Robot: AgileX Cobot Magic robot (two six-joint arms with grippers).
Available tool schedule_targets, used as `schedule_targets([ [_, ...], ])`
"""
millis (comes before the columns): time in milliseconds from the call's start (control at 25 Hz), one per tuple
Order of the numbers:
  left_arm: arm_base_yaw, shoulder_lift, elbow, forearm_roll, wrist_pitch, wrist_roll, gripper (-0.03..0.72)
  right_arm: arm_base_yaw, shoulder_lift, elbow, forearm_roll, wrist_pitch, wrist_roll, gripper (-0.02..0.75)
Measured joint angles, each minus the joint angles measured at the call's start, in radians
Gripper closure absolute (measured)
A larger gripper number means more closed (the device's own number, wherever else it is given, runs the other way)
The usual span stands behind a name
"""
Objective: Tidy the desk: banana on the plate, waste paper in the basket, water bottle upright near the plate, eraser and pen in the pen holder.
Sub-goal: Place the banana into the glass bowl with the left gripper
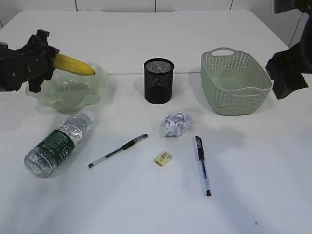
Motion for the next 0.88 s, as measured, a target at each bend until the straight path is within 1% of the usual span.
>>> schedule_targets([
  [480, 0.000, 0.053, -0.004, 0.004, -0.015, -0.001, 0.386, 0.000, 0.000, 0.000, 0.000, -0.003, 0.000, 0.163],
  [880, 0.000, 0.053, -0.004, 0.006, -0.015, -0.001, 0.344, 0.000, 0.000, 0.000, 0.000, -0.003, 0.000, 0.163],
])
